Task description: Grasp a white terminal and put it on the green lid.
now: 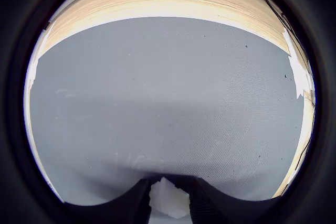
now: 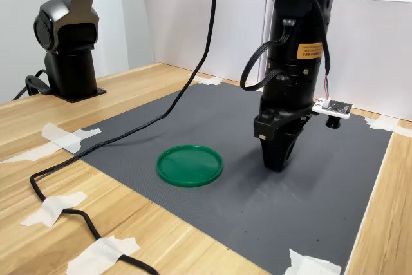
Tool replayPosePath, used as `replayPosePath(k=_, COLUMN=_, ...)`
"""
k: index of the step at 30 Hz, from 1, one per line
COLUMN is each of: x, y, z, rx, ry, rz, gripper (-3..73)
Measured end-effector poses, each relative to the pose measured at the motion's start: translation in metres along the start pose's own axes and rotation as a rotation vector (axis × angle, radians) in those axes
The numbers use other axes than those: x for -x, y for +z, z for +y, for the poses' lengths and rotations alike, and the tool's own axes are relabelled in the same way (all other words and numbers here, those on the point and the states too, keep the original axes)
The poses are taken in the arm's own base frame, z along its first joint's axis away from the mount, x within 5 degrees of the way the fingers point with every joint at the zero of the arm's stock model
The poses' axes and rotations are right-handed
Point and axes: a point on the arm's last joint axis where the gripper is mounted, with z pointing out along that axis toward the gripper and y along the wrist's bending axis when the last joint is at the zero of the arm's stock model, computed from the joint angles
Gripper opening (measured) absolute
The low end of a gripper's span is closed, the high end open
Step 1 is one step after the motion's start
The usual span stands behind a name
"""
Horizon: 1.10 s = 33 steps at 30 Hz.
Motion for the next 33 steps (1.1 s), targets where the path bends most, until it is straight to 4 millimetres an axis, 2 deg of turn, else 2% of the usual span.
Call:
replayPosePath(k=6, x=-0.002, y=-0.003, z=0.000, rx=0.000, ry=0.009, rz=0.021, gripper=27.3)
replayPosePath(k=16, x=-0.010, y=-0.055, z=-0.001, rx=-0.028, ry=-0.002, rz=-0.035, gripper=27.3)
replayPosePath(k=20, x=-0.029, y=-0.069, z=-0.002, rx=-0.038, ry=-0.013, rz=-0.032, gripper=27.3)
replayPosePath(k=27, x=-0.073, y=-0.071, z=-0.020, rx=-0.044, ry=0.021, rz=-0.008, gripper=27.3)
replayPosePath(k=33, x=-0.084, y=-0.080, z=-0.046, rx=-0.065, ry=0.031, rz=-0.031, gripper=27.3)
